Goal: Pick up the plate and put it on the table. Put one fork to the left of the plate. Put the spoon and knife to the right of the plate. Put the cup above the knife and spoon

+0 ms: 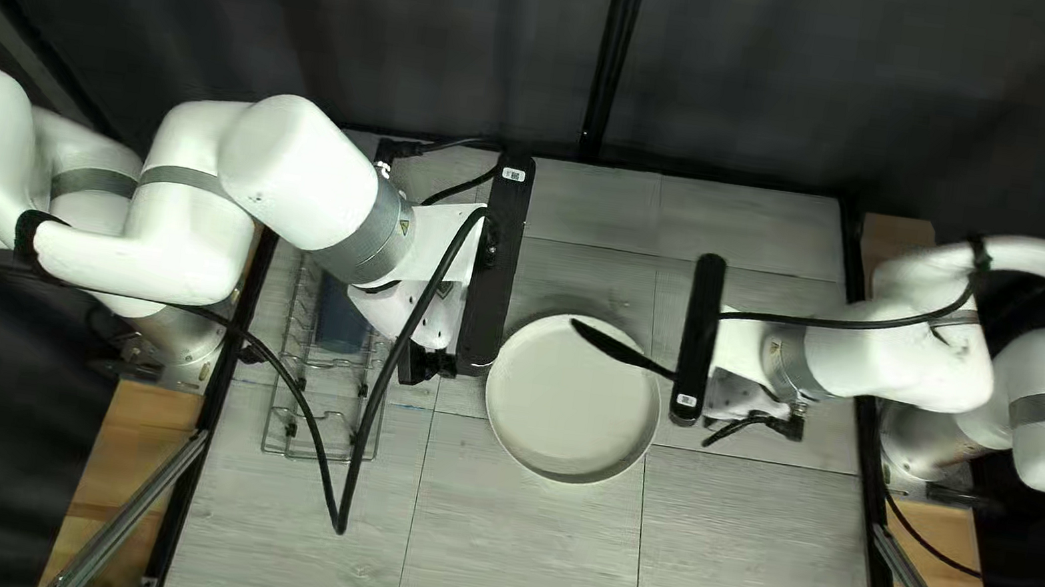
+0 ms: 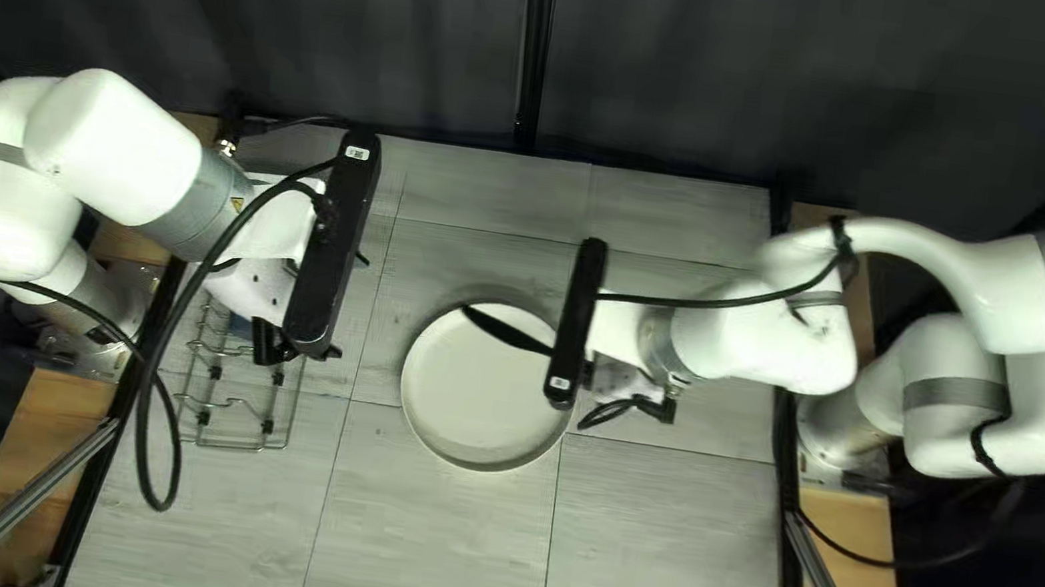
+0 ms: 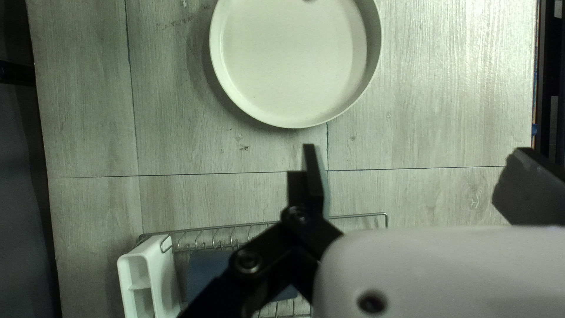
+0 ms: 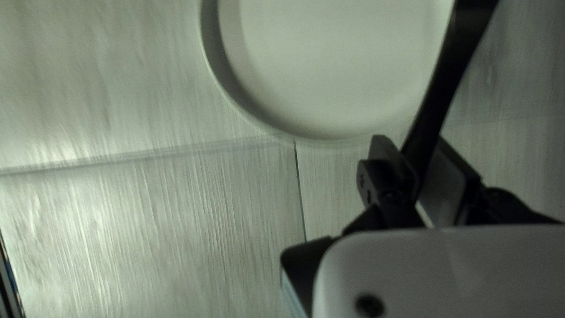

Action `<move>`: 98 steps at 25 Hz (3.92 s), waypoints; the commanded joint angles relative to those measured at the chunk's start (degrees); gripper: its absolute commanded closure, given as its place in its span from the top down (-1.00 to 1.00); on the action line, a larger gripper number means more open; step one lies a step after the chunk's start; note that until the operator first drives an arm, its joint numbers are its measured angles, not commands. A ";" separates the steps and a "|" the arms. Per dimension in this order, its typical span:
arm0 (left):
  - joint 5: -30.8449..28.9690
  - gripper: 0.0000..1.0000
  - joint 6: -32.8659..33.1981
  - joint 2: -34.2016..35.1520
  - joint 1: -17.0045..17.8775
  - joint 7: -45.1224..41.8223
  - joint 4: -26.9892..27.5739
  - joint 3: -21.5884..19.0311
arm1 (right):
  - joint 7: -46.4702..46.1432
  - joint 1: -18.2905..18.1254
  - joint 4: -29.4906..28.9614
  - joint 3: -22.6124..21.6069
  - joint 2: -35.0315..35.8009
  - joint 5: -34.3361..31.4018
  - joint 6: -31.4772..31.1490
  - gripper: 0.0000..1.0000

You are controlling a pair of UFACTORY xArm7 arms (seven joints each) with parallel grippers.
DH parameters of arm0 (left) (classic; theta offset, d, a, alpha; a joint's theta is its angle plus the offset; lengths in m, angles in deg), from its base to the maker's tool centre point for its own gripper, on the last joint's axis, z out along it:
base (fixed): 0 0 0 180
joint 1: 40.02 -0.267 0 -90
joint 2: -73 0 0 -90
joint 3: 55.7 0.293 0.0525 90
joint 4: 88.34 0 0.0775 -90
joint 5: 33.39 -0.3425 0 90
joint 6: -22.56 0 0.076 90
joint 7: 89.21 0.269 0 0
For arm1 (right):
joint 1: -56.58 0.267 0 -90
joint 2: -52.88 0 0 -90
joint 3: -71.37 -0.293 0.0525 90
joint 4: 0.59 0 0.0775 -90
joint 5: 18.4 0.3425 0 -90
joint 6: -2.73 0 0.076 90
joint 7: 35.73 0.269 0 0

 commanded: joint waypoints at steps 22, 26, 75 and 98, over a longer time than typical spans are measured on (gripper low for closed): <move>0.00 1.00 0.00 0.00 0.00 0.00 0.00 0.00 | 17.39 -4.04 0.39 3.97 1.41 14.66 -9.56 -1.00; 0.00 1.00 0.00 0.00 0.00 0.00 0.00 0.00 | 28.24 -6.25 0.93 2.14 1.62 16.08 -8.46 -1.00; 0.00 1.00 0.00 0.00 0.00 0.00 0.00 0.00 | 54.59 -9.07 3.10 -5.76 19.39 21.20 13.00 1.00; 0.00 1.00 0.00 0.00 0.00 0.00 0.00 0.00 | 27.93 -0.43 -4.18 -0.70 -10.73 10.11 -19.29 1.00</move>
